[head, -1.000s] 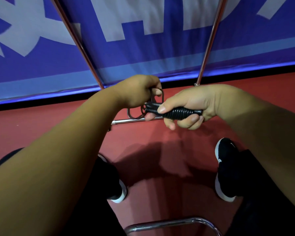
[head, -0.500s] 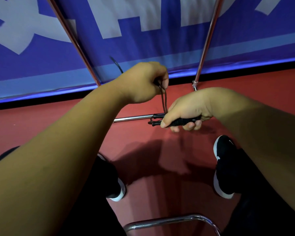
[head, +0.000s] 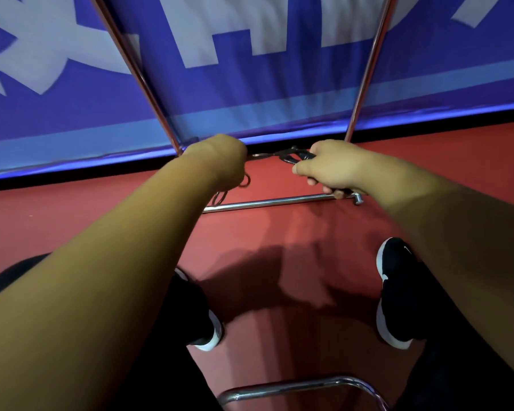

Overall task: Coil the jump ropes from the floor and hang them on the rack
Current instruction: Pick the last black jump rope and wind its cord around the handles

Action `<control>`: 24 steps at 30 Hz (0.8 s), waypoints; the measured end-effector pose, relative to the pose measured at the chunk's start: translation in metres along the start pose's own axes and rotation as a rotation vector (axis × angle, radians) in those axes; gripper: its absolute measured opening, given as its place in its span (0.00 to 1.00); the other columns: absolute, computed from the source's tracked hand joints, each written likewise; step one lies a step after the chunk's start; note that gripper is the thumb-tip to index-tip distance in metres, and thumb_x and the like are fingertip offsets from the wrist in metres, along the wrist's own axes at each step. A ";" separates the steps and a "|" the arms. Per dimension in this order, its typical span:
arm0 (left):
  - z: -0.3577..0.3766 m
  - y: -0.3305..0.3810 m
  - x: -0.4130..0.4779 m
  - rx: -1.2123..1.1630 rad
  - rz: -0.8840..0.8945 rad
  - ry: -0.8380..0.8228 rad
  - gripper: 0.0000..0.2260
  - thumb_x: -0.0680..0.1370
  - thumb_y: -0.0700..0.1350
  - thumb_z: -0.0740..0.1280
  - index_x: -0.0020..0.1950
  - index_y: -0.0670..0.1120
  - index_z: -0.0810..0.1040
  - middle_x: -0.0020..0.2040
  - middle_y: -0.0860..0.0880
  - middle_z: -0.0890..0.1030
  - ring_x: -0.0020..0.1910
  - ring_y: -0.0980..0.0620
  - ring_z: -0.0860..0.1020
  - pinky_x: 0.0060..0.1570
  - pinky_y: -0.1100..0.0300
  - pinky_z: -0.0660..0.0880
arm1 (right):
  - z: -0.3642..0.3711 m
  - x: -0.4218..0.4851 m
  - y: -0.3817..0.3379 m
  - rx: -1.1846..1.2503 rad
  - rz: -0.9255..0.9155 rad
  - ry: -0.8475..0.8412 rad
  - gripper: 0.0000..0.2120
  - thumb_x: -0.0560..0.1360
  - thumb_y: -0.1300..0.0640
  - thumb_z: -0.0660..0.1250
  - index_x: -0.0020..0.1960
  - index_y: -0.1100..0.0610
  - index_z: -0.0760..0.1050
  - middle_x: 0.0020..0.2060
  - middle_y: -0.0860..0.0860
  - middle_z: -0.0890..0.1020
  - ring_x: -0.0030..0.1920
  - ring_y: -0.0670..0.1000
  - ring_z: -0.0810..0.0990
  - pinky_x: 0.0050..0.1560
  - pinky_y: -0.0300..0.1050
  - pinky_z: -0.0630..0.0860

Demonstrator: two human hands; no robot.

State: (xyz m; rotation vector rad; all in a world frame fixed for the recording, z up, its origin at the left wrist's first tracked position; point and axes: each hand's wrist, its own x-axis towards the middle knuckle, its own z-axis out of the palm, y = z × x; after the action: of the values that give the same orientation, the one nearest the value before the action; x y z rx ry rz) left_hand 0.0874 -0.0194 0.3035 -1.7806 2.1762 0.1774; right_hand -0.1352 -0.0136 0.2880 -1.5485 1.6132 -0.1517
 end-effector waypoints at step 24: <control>0.026 -0.026 0.005 -0.085 -0.409 -0.164 0.32 0.83 0.64 0.60 0.78 0.42 0.67 0.72 0.37 0.69 0.71 0.35 0.69 0.68 0.43 0.70 | -0.032 0.016 0.005 0.791 0.490 0.403 0.05 0.81 0.57 0.61 0.54 0.53 0.75 0.34 0.51 0.77 0.14 0.48 0.70 0.23 0.36 0.69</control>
State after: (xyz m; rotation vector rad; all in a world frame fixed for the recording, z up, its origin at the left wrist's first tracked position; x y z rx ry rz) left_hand 0.1158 -0.0215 0.2798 -2.1306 1.6748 0.3077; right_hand -0.1571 -0.0410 0.2975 -0.5194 1.8661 -0.7646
